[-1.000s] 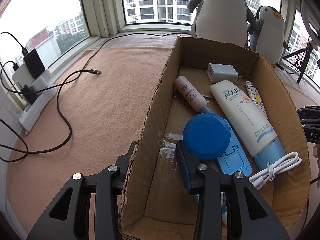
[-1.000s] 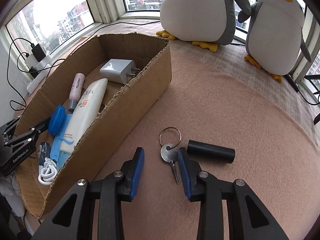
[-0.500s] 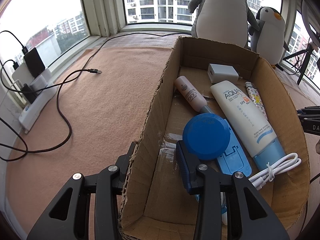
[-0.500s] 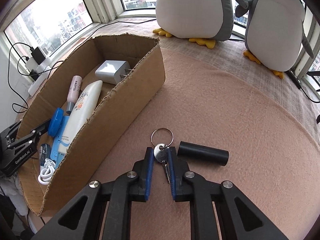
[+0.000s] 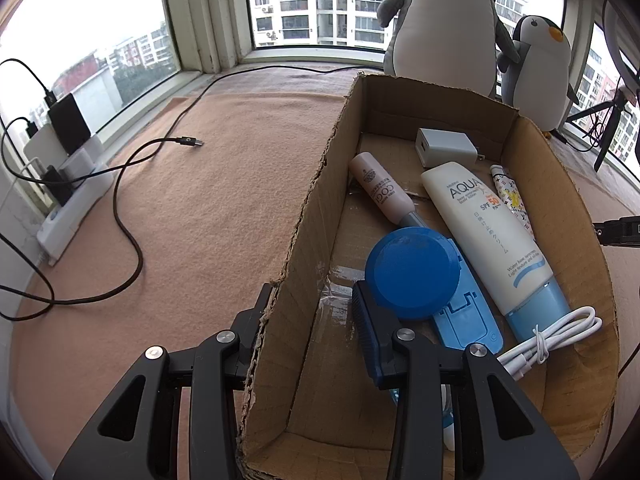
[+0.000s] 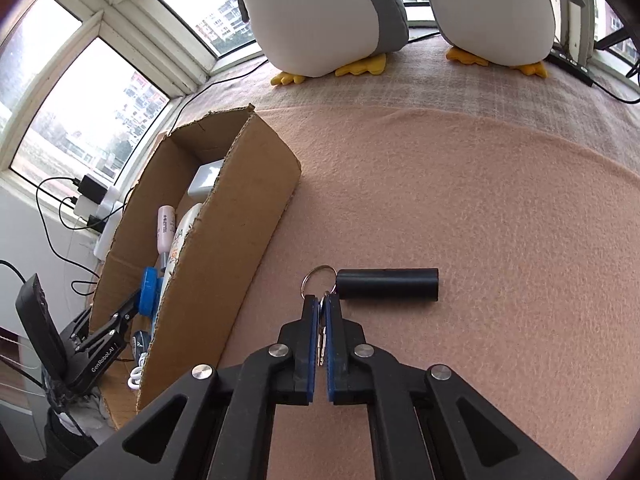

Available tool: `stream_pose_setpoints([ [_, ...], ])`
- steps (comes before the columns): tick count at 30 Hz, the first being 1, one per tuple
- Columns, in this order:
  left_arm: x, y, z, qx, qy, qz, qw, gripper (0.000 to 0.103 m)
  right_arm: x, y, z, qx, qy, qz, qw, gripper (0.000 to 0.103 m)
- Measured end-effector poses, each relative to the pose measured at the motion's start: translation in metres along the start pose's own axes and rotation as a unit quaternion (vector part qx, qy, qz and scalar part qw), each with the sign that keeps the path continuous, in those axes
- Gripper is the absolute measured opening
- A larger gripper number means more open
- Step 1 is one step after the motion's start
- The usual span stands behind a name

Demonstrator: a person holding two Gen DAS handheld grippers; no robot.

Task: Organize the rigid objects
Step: 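Move the right gripper to the keys and pinch the key ring, then carry the keys with the right gripper into the box and release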

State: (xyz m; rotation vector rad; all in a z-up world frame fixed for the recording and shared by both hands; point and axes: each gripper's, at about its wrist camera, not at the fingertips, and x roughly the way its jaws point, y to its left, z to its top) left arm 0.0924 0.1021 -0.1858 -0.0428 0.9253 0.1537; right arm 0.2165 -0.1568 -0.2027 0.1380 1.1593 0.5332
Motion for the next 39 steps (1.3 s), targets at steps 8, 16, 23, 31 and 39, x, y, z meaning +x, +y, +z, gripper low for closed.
stream_pose_setpoints([
  [8, 0.0, 0.0, 0.0, 0.0, 0.0, 0.0, 1.0, 0.038, 0.005, 0.026, -0.003, -0.078, 0.006, -0.059, 0.995, 0.003],
  [16, 0.0, 0.0, 0.0, -0.001, 0.0, 0.0, 1.0, 0.038, 0.002, 0.044, -0.011, -0.121, -0.011, -0.091, 0.988, 0.001],
  [23, 0.0, 0.0, 0.0, -0.001, 0.0, 0.0, 1.0, 0.038, -0.031, 0.057, -0.011, -0.122, -0.048, -0.076, 0.988, 0.001],
  [31, 0.0, 0.0, 0.0, 0.0, 0.0, 0.0, 1.0, 0.038, -0.064, 0.072, -0.001, -0.116, -0.084, -0.044, 0.989, 0.001],
  [39, 0.0, 0.0, 0.0, -0.001, 0.0, 0.0, 1.0, 0.038, -0.069, 0.103, 0.018, -0.128, -0.106, -0.012, 0.986, 0.001],
])
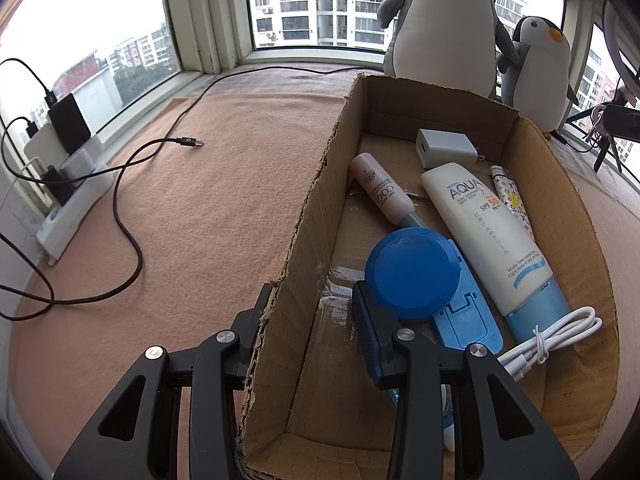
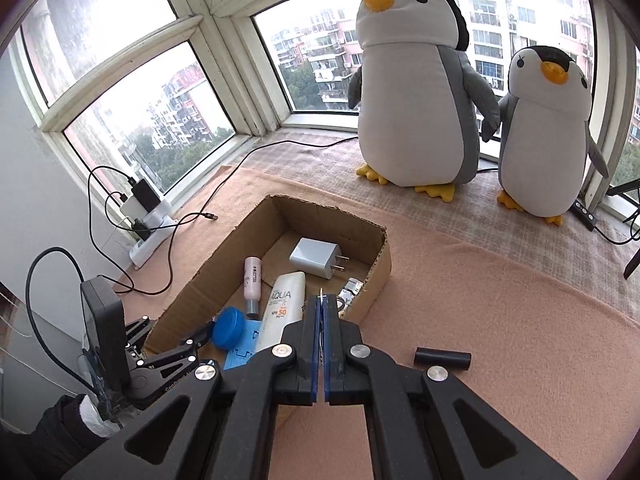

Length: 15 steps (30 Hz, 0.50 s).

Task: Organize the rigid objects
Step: 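Carry the keys with the right gripper into the box and release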

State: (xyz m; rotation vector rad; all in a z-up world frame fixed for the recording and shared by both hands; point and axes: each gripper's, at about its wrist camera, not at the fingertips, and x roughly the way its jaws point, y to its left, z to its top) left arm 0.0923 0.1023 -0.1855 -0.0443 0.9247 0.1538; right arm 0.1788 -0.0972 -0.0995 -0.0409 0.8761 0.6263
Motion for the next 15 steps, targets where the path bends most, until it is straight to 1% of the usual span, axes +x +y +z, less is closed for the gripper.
stream_pose_setpoints([
  [6, 0.0, 0.0, 0.0, 0.0, 0.0, 0.0, 1.0, 0.038, 0.024, 0.019, 0.015, -0.01, 0.004, 0.012, 1.0, 0.001],
  [15, 0.0, 0.0, 0.0, 0.0, 0.0, 0.0, 1.0, 0.038, 0.055, 0.031, 0.022, -0.023, 0.022, 0.0, 0.999, 0.001],
])
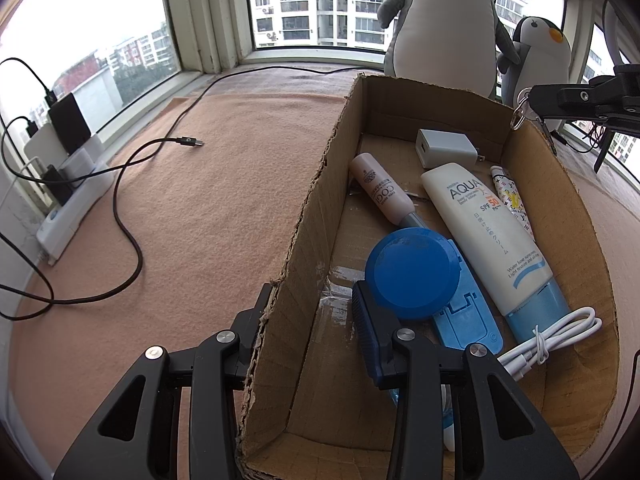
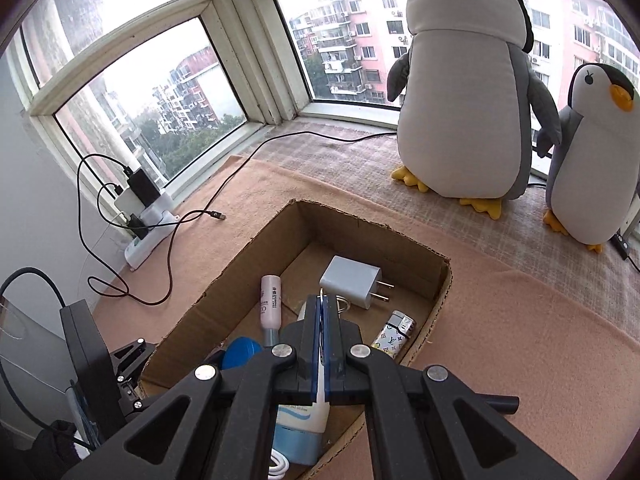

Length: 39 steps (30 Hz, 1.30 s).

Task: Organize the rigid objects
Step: 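Carry the keys with the right gripper into the box and release, then move the right gripper to the black cylinder and grasp it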

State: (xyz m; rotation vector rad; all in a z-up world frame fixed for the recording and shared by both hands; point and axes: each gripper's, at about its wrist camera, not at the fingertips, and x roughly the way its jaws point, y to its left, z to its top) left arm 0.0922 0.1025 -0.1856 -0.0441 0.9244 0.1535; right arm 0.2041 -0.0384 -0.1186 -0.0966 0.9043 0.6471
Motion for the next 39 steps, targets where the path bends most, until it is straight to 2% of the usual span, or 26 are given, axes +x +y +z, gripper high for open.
stream_pose_setpoints([
  [8, 0.0, 0.0, 0.0, 0.0, 0.0, 0.0, 1.0, 0.038, 0.003, 0.001, 0.001, -0.003, -0.001, -0.016, 1.0, 0.002],
  [9, 0.0, 0.0, 0.0, 0.0, 0.0, 0.0, 1.0, 0.038, 0.002, 0.001, 0.002, -0.003, -0.003, -0.016, 1.0, 0.007],
  [11, 0.0, 0.0, 0.0, 0.0, 0.0, 0.0, 1.0, 0.038, 0.0, 0.002, 0.003, -0.005, -0.008, -0.02, 1.0, 0.024],
  [13, 0.0, 0.0, 0.0, 0.0, 0.0, 0.0, 1.0, 0.038, -0.004, 0.004, 0.004, -0.01, -0.018, -0.028, 0.999, 0.055],
  [15, 0.0, 0.0, 0.0, 0.0, 0.0, 0.0, 1.0, 0.038, -0.008, 0.005, 0.004, -0.013, -0.029, -0.037, 0.999, 0.06],
  [26, 0.0, 0.0, 0.0, 0.0, 0.0, 0.0, 1.0, 0.038, -0.017, -0.013, 0.001, 0.004, -0.027, -0.052, 0.998, 0.062],
  [39, -0.001, 0.0, 0.001, 0.002, 0.0, 0.001, 1.0, 0.038, -0.048, -0.065, -0.039, 0.049, -0.023, -0.099, 0.994, 0.063],
])
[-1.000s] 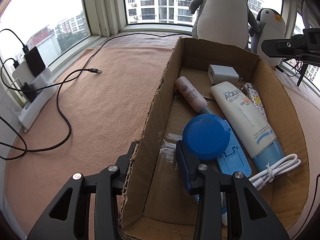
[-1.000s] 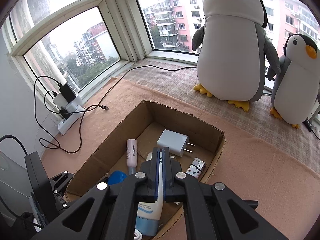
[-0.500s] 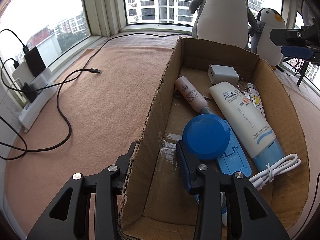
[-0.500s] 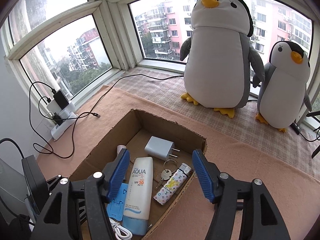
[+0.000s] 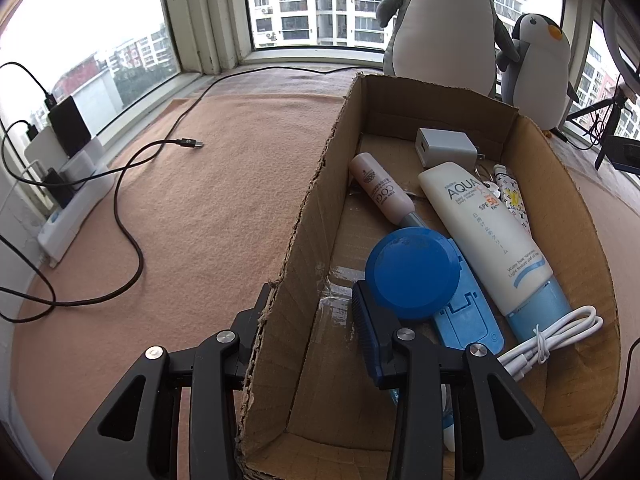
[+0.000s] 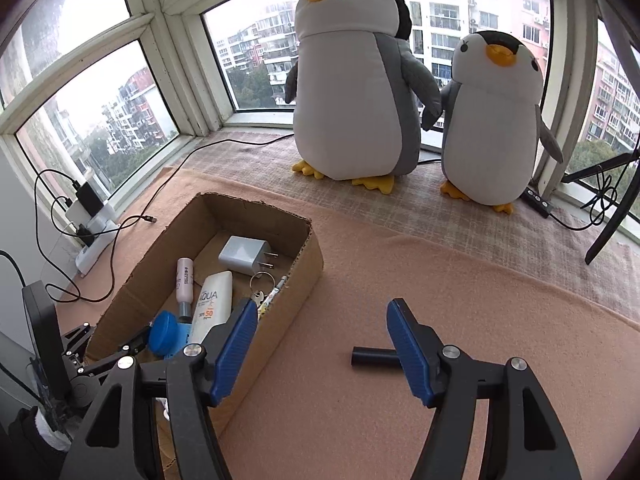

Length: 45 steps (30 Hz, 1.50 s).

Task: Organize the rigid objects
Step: 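Move the right gripper to the black cylinder and grasp it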

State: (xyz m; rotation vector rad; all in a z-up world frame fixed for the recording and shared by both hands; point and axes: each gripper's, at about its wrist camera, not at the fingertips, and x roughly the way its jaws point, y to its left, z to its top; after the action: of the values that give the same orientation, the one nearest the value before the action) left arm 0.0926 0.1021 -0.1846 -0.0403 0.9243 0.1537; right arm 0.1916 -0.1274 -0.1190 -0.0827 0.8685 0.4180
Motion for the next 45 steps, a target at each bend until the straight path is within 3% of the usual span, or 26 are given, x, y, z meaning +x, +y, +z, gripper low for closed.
stream_pose_setpoints([
  [13, 0.0, 0.0, 0.0, 0.0, 0.0, 0.0, 1.0, 0.038, 0.001, -0.054, -0.038, 0.061, 0.018, -0.036, 0.997, 0.074],
  [24, 0.0, 0.0, 0.0, 0.001, 0.0, 0.0, 1.0, 0.038, 0.034, -0.042, -0.05, 0.048, 0.045, -0.044, 0.997, 0.075],
  [45, 0.0, 0.0, 0.0, 0.0, 0.0, 0.0, 1.0, 0.038, 0.078, -0.034, -0.033, 0.03, 0.088, -0.072, 0.993, 0.074],
])
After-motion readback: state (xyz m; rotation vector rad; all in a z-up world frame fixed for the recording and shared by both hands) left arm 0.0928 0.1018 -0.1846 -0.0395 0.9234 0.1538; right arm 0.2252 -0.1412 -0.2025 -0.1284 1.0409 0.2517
